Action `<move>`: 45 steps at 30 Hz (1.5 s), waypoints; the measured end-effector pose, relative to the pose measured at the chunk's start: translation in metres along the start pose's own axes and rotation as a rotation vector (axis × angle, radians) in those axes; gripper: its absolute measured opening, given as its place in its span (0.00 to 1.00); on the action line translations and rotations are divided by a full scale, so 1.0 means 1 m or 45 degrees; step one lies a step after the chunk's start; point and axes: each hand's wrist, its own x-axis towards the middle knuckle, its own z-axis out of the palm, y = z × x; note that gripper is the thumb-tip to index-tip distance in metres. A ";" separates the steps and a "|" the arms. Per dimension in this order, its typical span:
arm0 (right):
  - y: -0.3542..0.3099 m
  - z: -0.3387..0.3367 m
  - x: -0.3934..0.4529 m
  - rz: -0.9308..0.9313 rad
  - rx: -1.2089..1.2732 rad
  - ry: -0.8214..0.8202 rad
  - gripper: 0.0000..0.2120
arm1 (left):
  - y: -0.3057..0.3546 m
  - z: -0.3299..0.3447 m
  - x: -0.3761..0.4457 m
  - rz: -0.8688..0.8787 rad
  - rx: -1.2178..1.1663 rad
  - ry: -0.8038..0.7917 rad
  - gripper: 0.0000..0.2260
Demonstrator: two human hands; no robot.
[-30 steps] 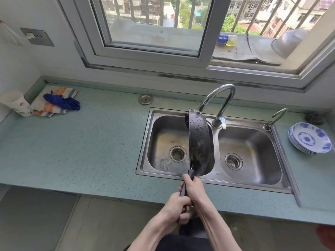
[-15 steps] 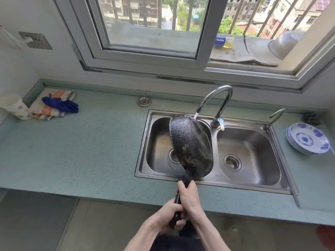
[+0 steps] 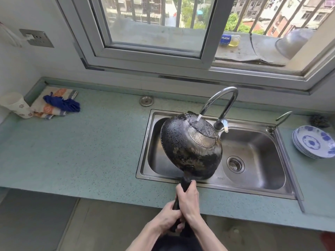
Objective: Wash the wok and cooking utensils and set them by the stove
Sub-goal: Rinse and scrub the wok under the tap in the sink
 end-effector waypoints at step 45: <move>0.006 -0.014 0.064 0.107 -0.020 -0.292 0.18 | 0.014 0.029 0.040 -0.041 -0.145 0.186 0.20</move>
